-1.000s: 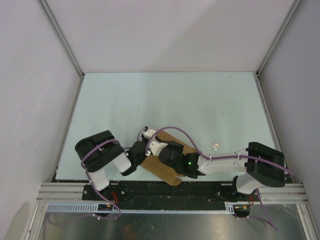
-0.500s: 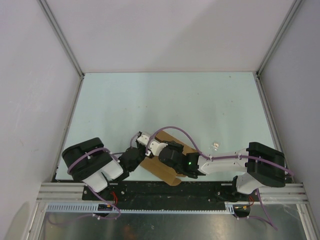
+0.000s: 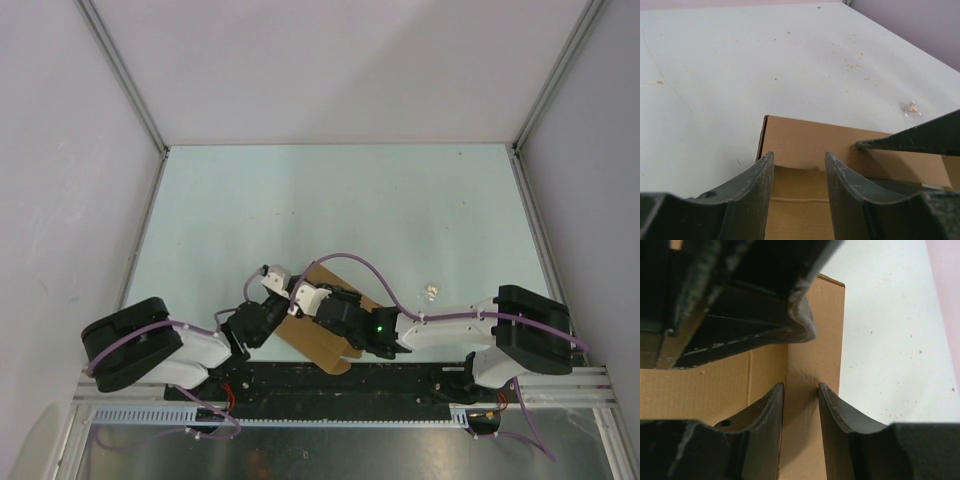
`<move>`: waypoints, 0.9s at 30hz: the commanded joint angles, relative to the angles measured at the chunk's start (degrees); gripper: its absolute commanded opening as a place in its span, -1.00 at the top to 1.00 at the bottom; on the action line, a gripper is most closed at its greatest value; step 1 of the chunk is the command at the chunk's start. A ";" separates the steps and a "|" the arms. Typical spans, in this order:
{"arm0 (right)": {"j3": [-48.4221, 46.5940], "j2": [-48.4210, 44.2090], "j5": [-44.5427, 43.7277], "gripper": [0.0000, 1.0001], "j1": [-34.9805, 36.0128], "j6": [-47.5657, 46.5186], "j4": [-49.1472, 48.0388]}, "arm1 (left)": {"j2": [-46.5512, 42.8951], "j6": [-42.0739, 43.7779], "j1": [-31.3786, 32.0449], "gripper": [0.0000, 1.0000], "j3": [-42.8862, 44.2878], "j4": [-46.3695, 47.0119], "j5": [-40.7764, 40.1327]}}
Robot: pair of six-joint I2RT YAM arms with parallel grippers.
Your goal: Fold the paper box
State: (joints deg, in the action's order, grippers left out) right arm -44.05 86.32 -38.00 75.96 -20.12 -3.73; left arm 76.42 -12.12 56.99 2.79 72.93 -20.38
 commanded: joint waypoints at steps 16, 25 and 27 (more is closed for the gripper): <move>0.46 -6.08 2.67 0.03 -0.29 2.71 2.32 | -22.63 -1.15 0.75 -0.11 -9.73 -1.11 -9.23; 0.37 -16.35 5.04 -0.07 -0.64 5.88 1.53 | -29.14 -0.01 0.75 -0.17 -5.60 -12.37 -12.30; 0.37 -18.89 4.52 -0.11 -0.99 7.28 1.62 | -29.31 0.43 0.58 -0.21 -4.81 -13.07 -13.28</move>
State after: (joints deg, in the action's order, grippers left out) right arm -43.42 72.69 -33.50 75.50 -16.21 -0.51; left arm 47.79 -12.49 57.69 2.57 63.59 -30.52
